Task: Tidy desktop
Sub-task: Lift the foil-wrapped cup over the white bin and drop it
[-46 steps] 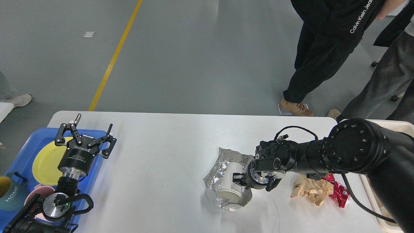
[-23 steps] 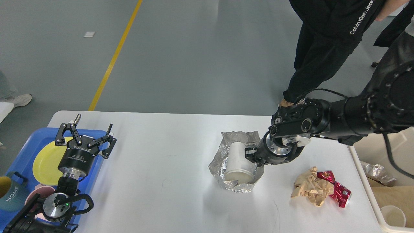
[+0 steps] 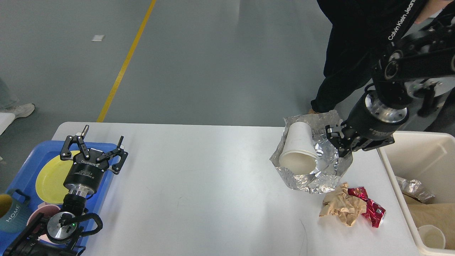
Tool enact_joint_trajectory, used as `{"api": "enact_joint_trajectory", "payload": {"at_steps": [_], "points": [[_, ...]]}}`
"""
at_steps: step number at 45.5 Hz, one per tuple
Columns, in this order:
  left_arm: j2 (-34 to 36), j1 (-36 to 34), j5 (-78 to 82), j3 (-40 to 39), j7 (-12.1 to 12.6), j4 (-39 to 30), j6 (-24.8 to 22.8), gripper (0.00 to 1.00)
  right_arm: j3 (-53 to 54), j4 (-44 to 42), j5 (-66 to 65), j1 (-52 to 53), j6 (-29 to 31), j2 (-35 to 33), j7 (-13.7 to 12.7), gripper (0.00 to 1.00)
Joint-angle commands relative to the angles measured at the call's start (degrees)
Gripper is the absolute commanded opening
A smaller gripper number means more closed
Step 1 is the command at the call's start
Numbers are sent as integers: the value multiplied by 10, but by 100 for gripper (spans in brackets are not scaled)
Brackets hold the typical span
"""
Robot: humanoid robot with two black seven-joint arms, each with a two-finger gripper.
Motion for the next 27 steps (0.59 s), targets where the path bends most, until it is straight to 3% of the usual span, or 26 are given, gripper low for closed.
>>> {"api": "enact_joint_trajectory", "payload": {"at_steps": [1,8,15,27], "points": [[0,0,0,0,0,1,0,97,-25,8,-2,20,11,-10,14,0],[-1,1,0,0,0,0,0,97,-32,7,-3,18,13,-38,15,0],[0,0,0,0,0,0,0,97,-77,-10,-30,-14,10,-110,14,0],[0,0,0,0,0,0,0,97,-122,-204,-130,-149,9,-304,14,0]]}}
